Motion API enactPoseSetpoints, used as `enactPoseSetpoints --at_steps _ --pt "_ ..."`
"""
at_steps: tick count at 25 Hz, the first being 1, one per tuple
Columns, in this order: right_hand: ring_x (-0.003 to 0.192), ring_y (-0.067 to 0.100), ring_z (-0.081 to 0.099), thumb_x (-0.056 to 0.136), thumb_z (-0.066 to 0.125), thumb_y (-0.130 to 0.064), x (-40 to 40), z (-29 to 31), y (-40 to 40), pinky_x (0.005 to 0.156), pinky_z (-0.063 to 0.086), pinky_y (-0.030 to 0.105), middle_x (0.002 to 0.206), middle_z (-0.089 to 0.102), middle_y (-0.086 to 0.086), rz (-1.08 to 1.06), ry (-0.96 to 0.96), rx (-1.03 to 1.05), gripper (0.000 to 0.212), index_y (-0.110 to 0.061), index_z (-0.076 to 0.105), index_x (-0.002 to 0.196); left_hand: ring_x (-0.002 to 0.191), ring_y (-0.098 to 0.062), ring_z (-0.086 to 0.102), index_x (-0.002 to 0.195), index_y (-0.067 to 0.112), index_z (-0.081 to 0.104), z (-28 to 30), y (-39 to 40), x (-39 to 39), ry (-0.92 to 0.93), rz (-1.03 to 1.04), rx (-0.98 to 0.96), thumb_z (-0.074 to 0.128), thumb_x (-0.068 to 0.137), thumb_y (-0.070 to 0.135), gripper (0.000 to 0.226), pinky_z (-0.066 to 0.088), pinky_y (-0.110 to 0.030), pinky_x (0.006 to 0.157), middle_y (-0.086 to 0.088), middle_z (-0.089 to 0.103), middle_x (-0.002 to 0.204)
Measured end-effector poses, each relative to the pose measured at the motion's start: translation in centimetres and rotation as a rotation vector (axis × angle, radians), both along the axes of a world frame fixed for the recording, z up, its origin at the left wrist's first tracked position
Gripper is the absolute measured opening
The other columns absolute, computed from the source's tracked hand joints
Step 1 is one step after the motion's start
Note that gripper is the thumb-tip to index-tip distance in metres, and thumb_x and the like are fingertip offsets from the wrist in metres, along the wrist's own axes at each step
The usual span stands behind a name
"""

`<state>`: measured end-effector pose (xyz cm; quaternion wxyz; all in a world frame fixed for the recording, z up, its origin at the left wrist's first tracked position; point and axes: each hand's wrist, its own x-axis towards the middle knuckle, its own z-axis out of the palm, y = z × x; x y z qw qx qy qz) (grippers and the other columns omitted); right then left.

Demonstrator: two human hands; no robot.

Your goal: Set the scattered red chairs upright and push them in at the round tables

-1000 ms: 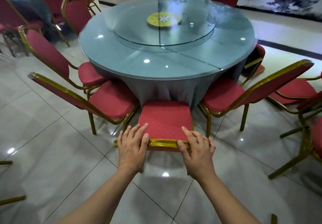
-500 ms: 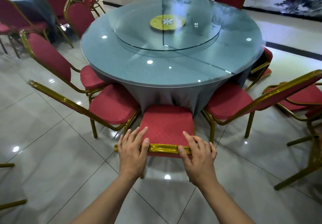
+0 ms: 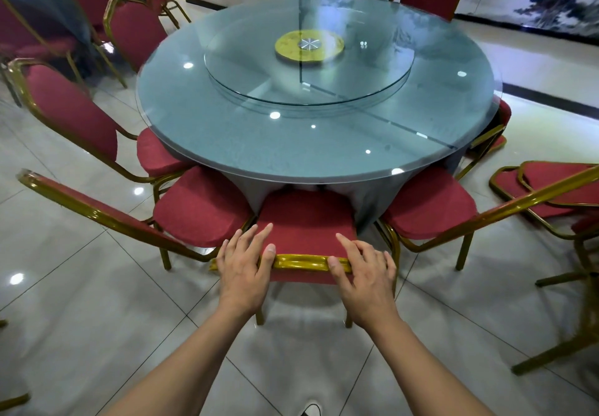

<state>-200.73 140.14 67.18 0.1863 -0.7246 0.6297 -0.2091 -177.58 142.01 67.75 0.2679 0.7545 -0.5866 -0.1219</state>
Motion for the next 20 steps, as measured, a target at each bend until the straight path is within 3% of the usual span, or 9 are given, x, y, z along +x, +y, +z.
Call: enactPoseSetpoints --at_steps 8,14,20 --pt "0.127 0.010 0.043 0.095 0.009 -0.077 0.1 -0.2 -1.2 0.120 0.017 0.053 0.133 0.050 -0.012 -0.013 0.015 -0.017 0.075 -0.040 0.044 0.149 0.150 -0.018 0.024 0.148 0.044 0.041 0.3 -1.3 0.2 -0.017 -0.031 0.055 0.015 0.096 0.061 0.061 0.009 -0.044 0.124 0.006 0.041 0.156" --pt "0.136 0.013 0.036 0.090 -0.002 -0.080 -0.4 1.1 -1.0 0.124 0.009 0.051 0.142 0.042 -0.010 0.055 0.098 0.125 0.081 -0.044 0.026 0.156 0.152 -0.017 0.018 0.153 0.045 0.032 1.5 -0.6 0.2 -0.015 -0.063 0.187 0.006 0.093 0.065 0.068 0.004 -0.043 0.125 0.008 0.037 0.159" --pt "0.150 0.016 0.023 0.092 0.002 -0.078 -0.7 3.2 -1.0 0.125 0.002 0.049 0.160 0.032 -0.002 0.111 0.142 0.293 0.076 -0.045 0.009 0.159 0.152 -0.021 0.018 0.155 0.046 0.023 2.8 0.0 -0.1 -0.043 -0.072 0.285 -0.007 0.088 0.068 0.077 0.005 -0.046 0.124 0.006 0.033 0.161"
